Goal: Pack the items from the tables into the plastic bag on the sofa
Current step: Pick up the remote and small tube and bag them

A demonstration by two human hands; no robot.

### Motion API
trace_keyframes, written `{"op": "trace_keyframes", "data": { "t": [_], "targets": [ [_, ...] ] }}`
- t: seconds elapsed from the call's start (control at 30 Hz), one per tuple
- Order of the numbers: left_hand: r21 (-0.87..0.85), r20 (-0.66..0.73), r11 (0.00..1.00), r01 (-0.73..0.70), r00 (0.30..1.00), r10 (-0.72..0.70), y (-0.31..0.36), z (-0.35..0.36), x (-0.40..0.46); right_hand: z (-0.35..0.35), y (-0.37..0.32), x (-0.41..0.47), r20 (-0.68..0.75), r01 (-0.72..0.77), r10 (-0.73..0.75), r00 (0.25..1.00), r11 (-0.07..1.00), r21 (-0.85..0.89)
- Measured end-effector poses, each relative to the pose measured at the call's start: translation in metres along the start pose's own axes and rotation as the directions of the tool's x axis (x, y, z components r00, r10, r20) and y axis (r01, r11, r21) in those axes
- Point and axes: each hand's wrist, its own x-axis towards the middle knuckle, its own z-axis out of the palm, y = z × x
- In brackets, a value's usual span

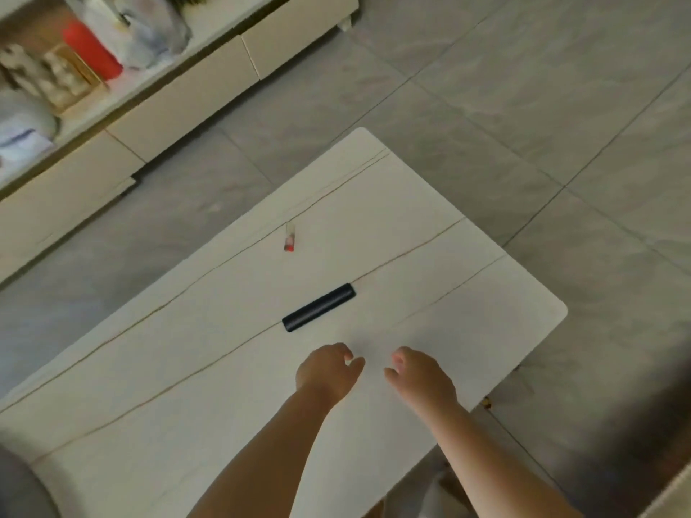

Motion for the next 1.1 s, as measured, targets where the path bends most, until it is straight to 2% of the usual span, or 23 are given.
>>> {"op": "trace_keyframes", "data": {
  "t": [0.2, 0.4, 0.67, 0.77, 1.1],
  "targets": [
    [-0.132, -0.043, 0.986, 0.103, 0.993, -0.109, -0.033, -0.017, 0.034, 0.005, -0.043, 0.049, 0.031, 0.113, -0.11, 0.993, 0.985, -0.128],
    [-0.172, -0.146, 0.978, 0.115, 0.979, -0.14, -0.053, -0.04, 0.097, 0.018, -0.078, 0.119, 0.017, 0.25, -0.254, 0.967, 0.937, -0.245],
    [-0.253, -0.251, 0.961, 0.107, 0.953, -0.172, -0.06, -0.04, 0.183, 0.057, -0.082, 0.201, 0.017, 0.396, -0.45, 0.893, 0.766, -0.507],
    [-0.226, -0.318, 0.971, 0.071, 0.937, -0.143, -0.059, -0.039, 0.207, 0.067, -0.076, 0.223, 0.076, 0.393, -0.445, 0.893, 0.683, -0.615],
    [-0.232, -0.413, 0.968, 0.096, 0.891, -0.188, -0.052, -0.059, 0.265, 0.07, -0.073, 0.242, 0.058, 0.364, -0.421, 0.905, 0.698, -0.617]
  ]
}}
